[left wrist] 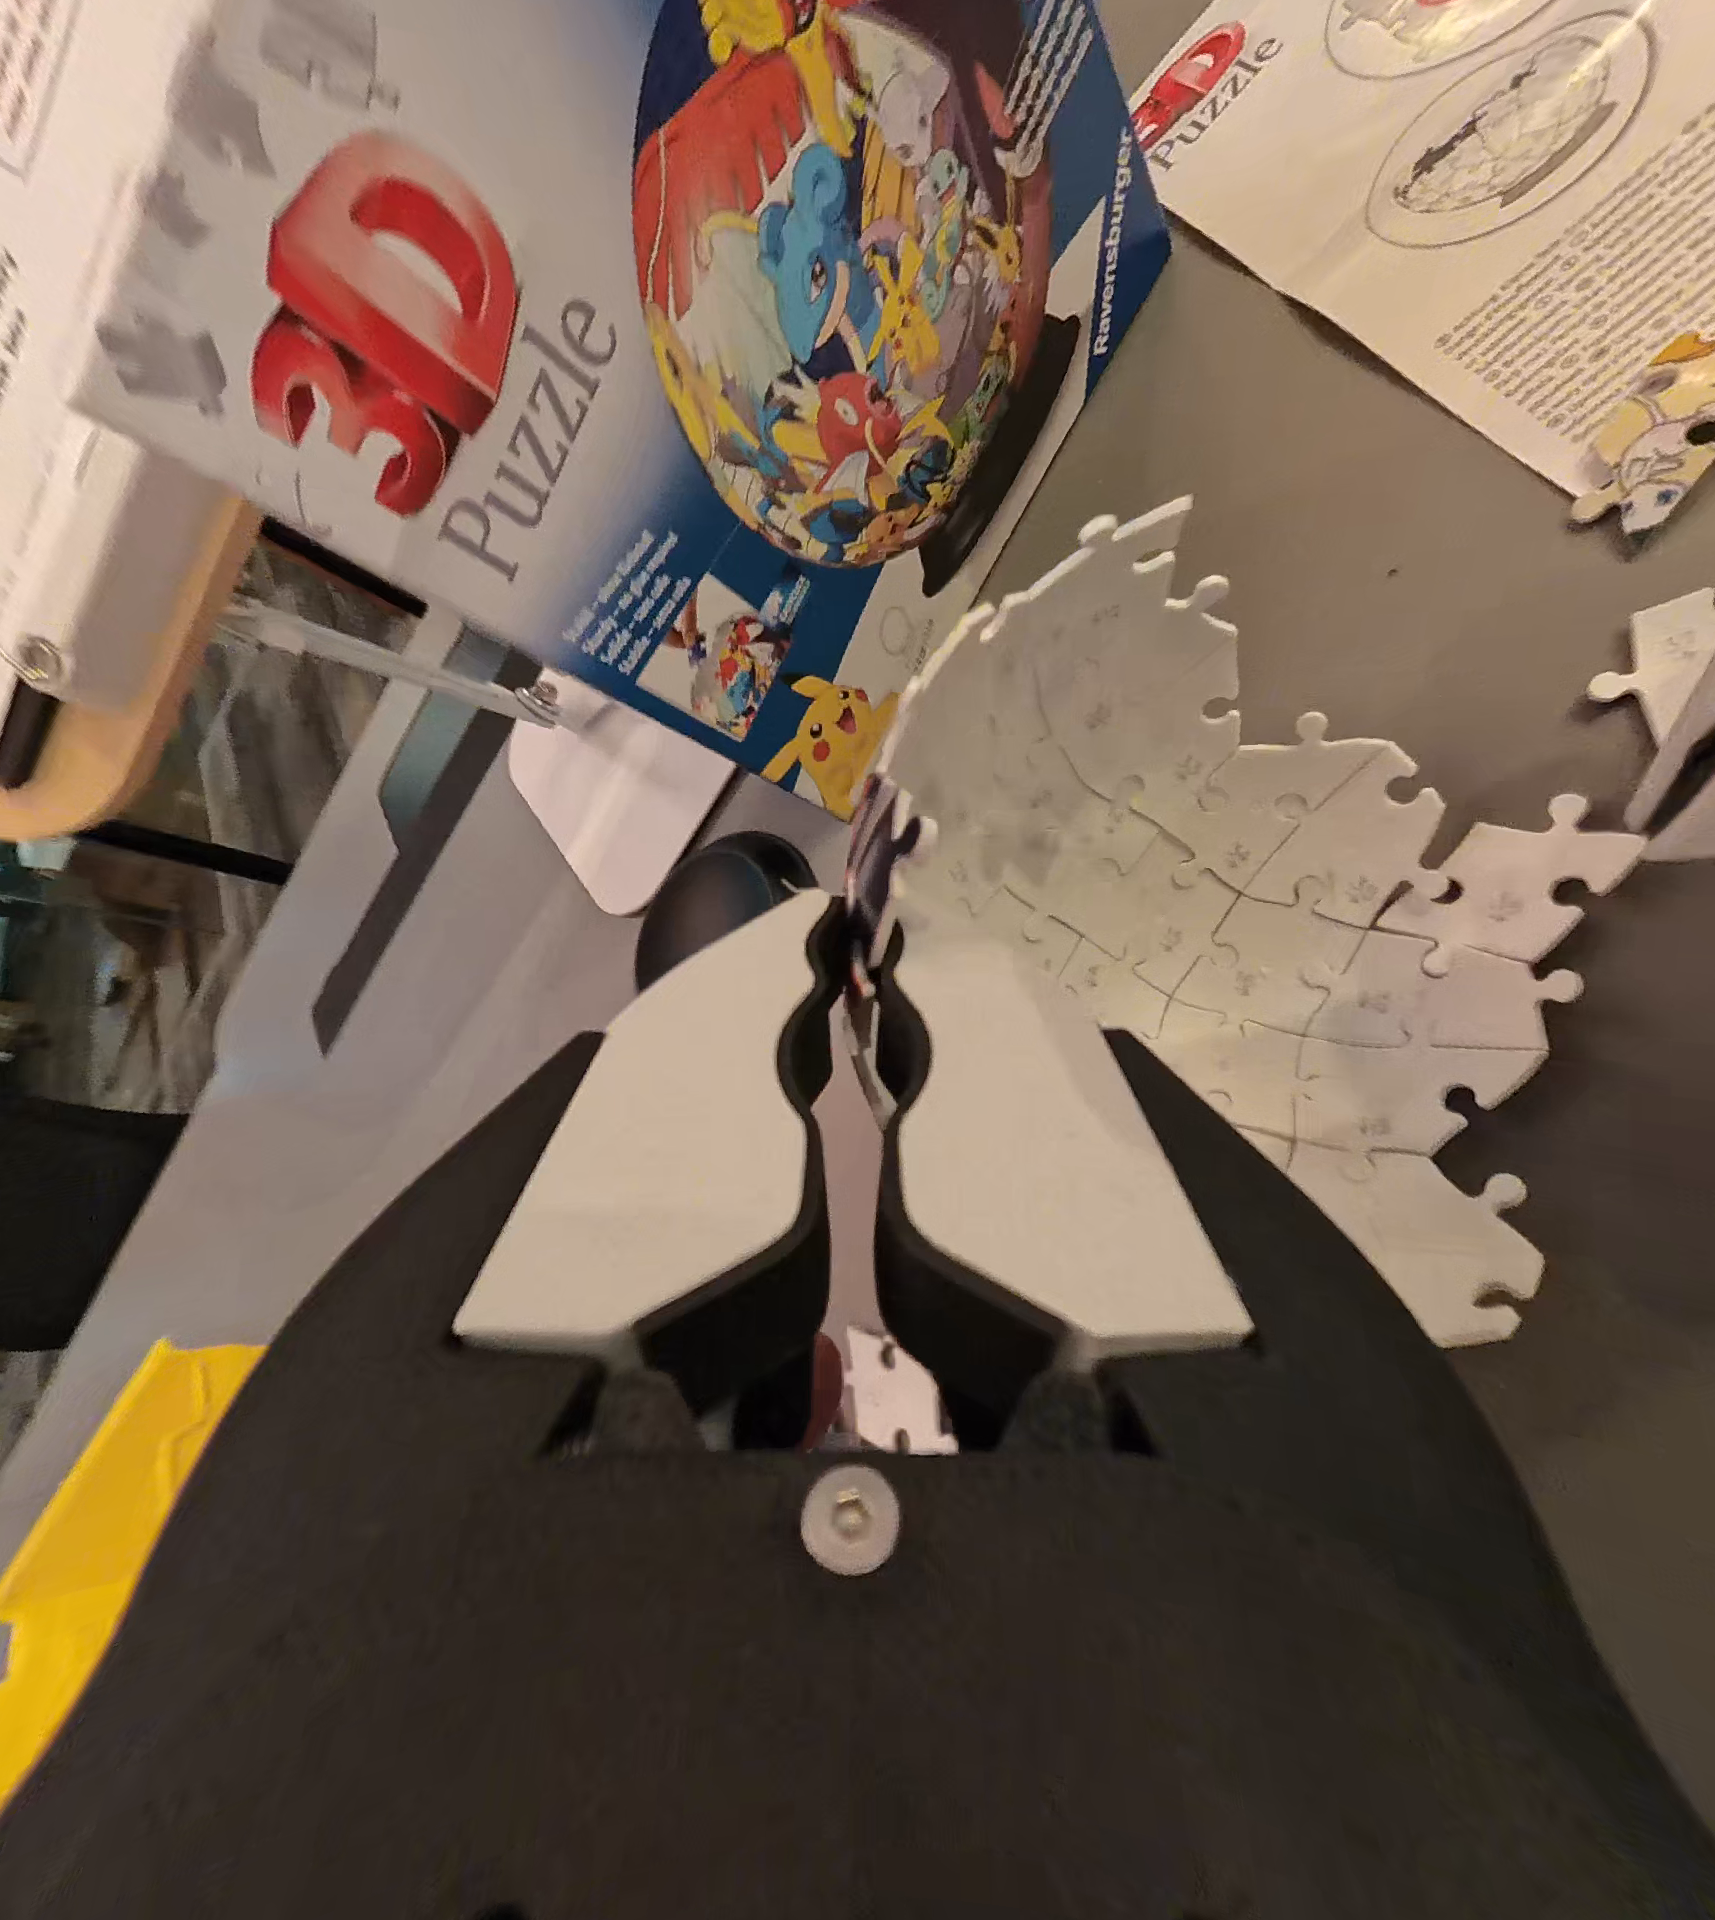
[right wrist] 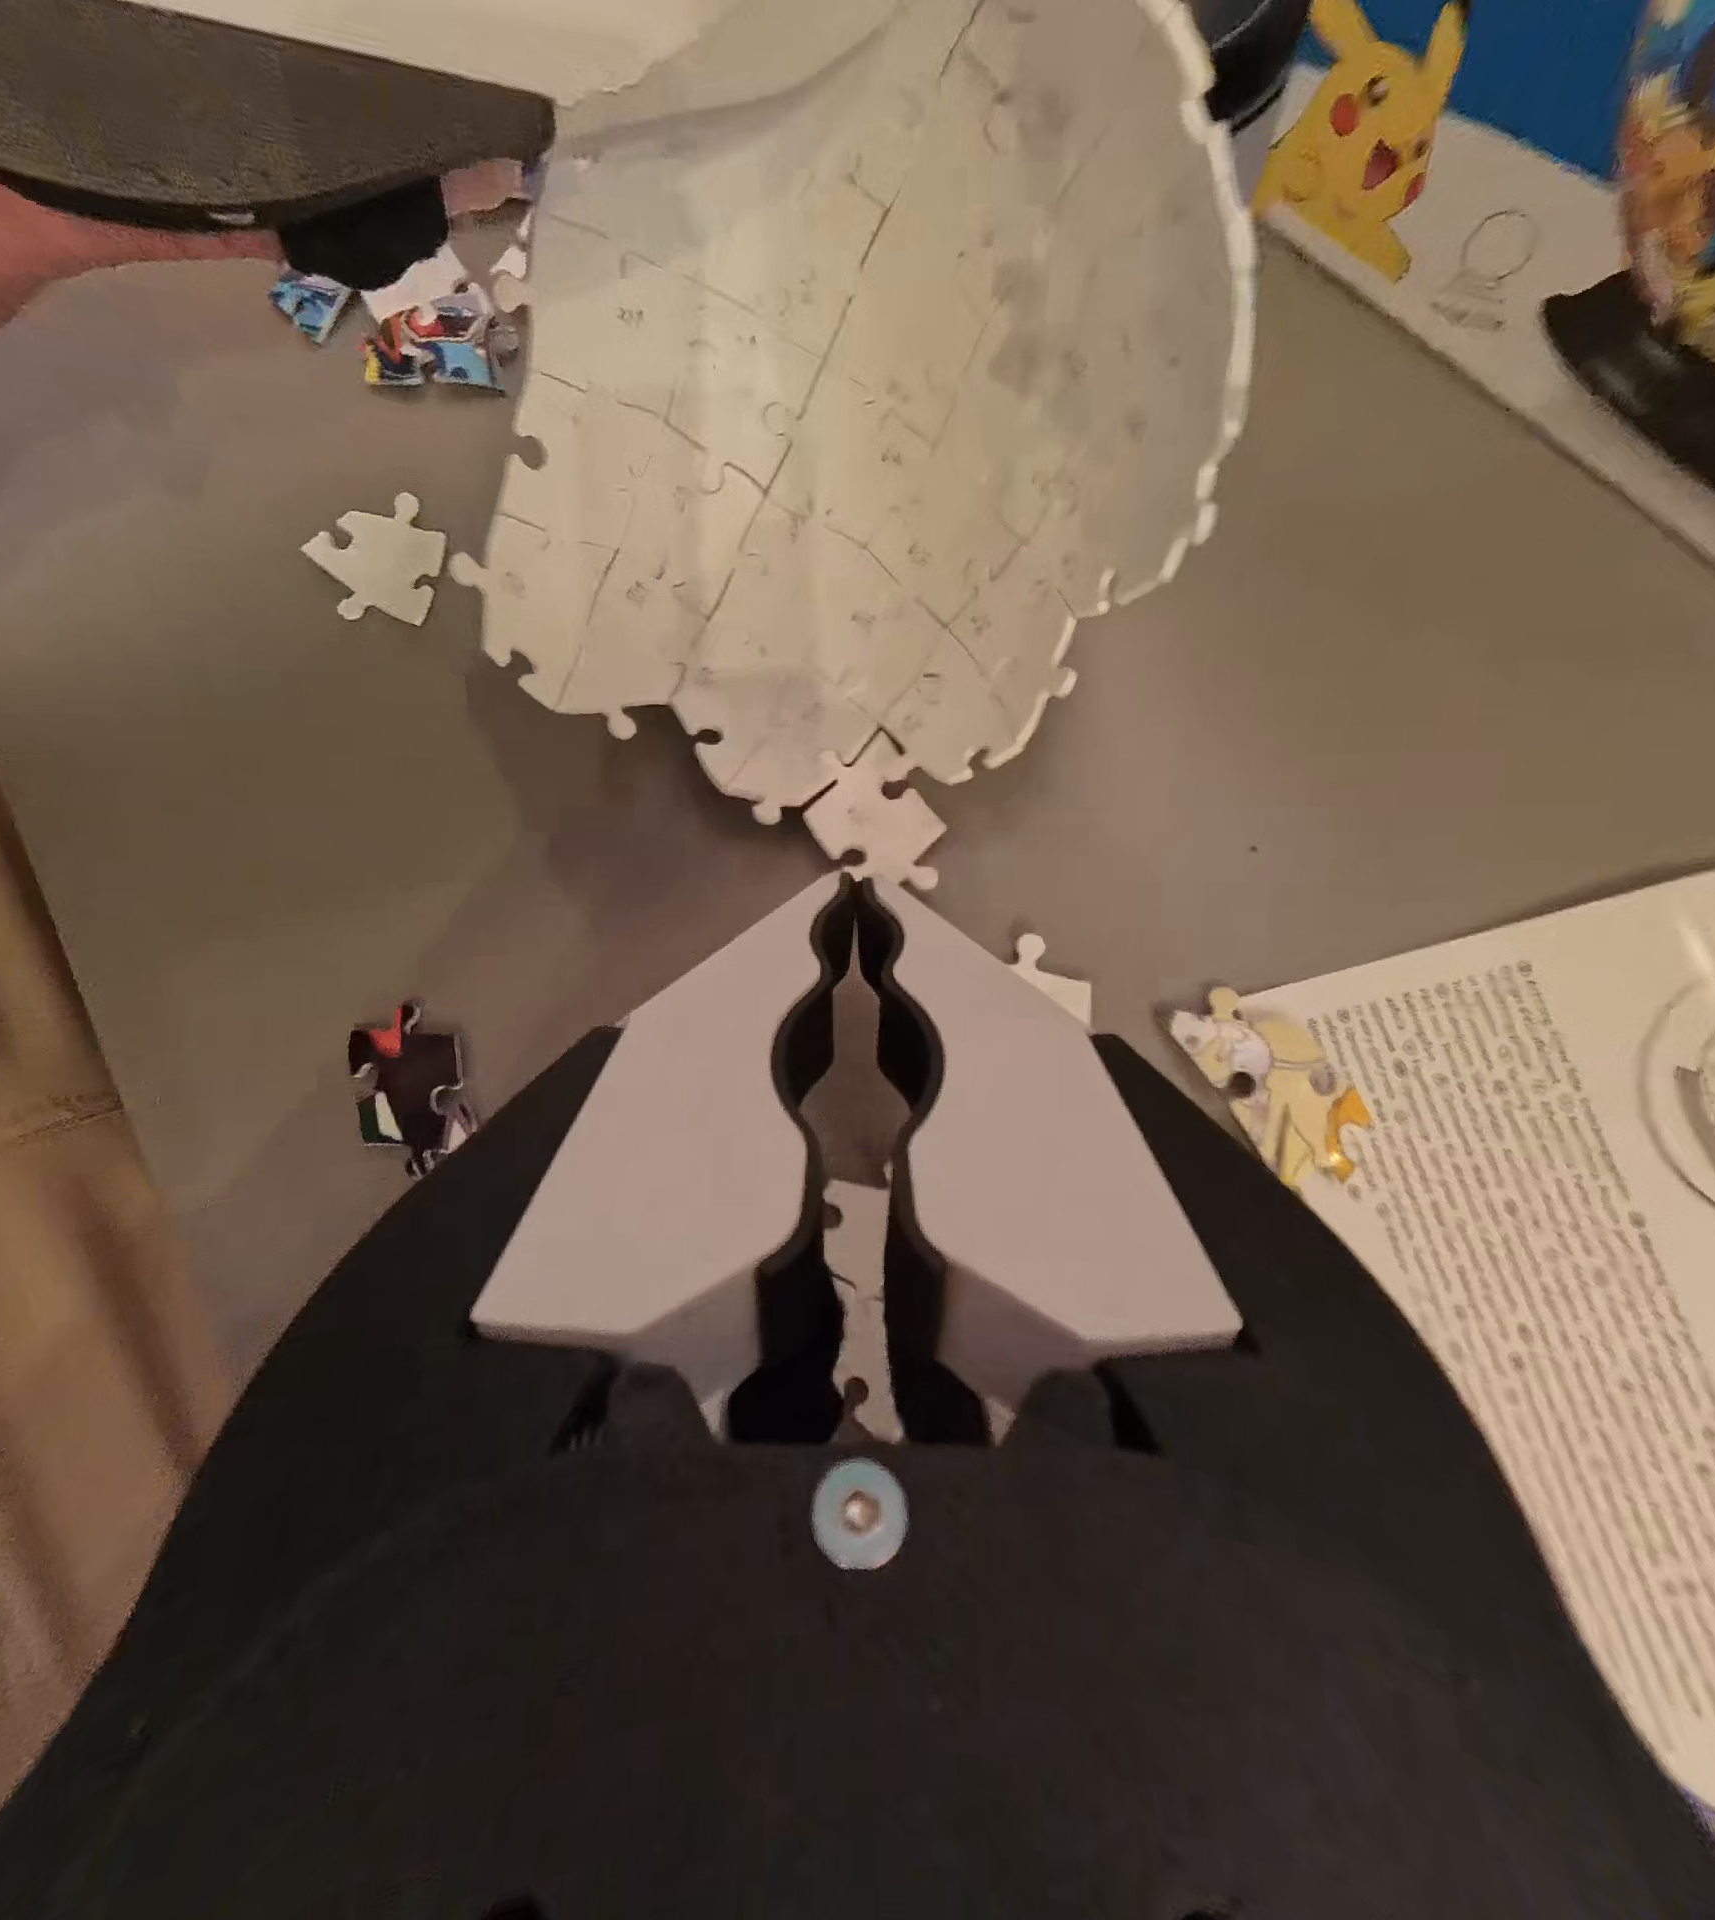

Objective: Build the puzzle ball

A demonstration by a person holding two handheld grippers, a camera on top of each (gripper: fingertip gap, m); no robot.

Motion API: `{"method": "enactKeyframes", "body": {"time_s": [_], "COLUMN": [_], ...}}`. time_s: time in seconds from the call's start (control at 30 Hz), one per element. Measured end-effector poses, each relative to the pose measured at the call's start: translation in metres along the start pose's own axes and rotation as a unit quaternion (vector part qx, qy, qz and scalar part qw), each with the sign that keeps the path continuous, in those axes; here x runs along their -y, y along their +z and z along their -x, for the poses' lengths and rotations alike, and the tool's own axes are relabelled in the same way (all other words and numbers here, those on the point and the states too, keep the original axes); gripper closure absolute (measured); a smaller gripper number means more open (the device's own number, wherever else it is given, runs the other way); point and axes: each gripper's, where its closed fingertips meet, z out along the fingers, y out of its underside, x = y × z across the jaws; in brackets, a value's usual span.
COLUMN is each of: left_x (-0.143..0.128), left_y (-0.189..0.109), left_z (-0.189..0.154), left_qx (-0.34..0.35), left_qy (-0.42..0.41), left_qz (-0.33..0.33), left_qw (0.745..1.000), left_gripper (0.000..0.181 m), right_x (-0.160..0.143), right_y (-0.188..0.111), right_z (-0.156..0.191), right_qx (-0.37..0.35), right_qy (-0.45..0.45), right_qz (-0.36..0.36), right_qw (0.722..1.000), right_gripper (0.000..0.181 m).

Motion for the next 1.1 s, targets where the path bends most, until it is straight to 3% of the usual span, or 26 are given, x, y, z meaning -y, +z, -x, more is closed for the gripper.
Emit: {"method": "enactKeyframes", "body": {"time_s": [0.1, 0.3, 0.83, 1.1], "left_x": [0.006, 0.016, 0.032, 0.035], "left_y": [-0.002, -0.006, -0.009, -0.01], "left_z": [-0.002, -0.006, -0.015, -0.018], "left_qx": [0.019, 0.041, 0.051, 0.051], "left_qy": [0.034, 0.069, 0.112, 0.124], "left_qz": [-0.004, -0.016, -0.028, -0.028], "left_qw": [0.999, 0.997, 0.992, 0.991], "left_gripper": [0.179, 0.179, 0.179, 0.179], "right_x": [-0.005, 0.011, 0.009, 0.005], "right_y": [0.008, 0.006, 0.027, 0.03], "right_z": [0.001, -0.006, -0.02, -0.019], "right_qx": [-0.002, -0.026, -0.064, -0.025], "right_qy": [-0.01, -0.042, -0.095, -0.041], "right_qz": [0.017, -0.021, -0.006, -0.021], "right_qw": [1.0, 0.999, 0.993, 0.999], "right_gripper": [0.181, 0.181, 0.181, 0.181]}}
